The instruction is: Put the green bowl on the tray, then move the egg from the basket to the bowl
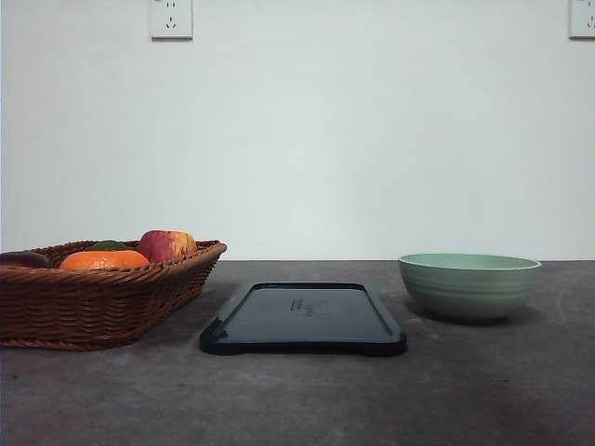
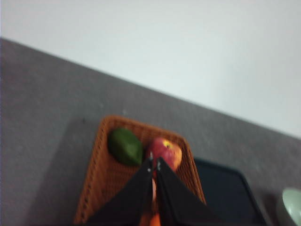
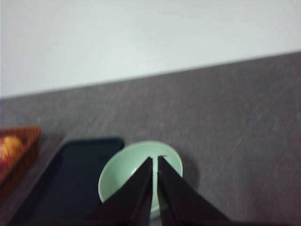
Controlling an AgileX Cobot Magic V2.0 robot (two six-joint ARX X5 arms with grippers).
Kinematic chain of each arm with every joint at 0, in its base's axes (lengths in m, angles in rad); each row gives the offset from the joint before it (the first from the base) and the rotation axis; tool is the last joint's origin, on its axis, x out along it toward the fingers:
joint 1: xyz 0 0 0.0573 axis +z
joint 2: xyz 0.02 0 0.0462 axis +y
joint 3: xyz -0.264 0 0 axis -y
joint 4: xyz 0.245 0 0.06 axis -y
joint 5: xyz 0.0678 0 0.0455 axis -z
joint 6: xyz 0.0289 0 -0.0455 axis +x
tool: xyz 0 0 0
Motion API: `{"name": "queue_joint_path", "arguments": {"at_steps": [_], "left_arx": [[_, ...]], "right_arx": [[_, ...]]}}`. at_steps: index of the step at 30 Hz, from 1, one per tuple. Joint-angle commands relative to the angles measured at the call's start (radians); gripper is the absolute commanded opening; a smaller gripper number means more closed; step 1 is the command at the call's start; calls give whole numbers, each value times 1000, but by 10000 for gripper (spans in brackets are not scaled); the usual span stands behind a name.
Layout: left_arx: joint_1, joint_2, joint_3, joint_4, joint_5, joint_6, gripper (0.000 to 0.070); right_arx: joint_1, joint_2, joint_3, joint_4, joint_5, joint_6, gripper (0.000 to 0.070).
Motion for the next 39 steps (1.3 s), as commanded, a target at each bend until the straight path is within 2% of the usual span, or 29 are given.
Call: {"name": "queue_joint_path", "arguments": {"at_steps": [1,5,9,16,20,24,25,28,30,33,37,39], "left_arx": [[0,63,41,-12,25,26,0],[-2,207,130,-96,48,35,0],[-9,339,224,-182,75,101,0],[-39,525,367,-329,80,214,0],[-52,601,419,-378,124,260,0],[-58,632,434,-377,138,266,9],[-59,633,434,-372,138,266,32],[-59,633,434,-353,138,265,323],[-59,633,434,-349,138,265,392],[-60,633,434,-348,138,265,390],[-59,633,434,-347,138,264,390],[-59,633,434,-348,138,264,390]], "right_arx": [[4,54,37,-6,-24,-30,7],[4,170,97,-53,-58,-37,7],[4,279,156,-118,-59,-47,7],[4,417,230,-201,-71,-114,7],[4,468,260,-229,-84,-124,7],[4,482,266,-227,-84,-140,20],[4,482,266,-226,-84,-146,44],[3,481,266,-228,-80,-157,296],[4,481,266,-228,-80,-156,361],[3,481,267,-228,-80,-150,345],[3,503,296,-252,-80,-111,241],[2,533,334,-285,-79,-111,239]]}}
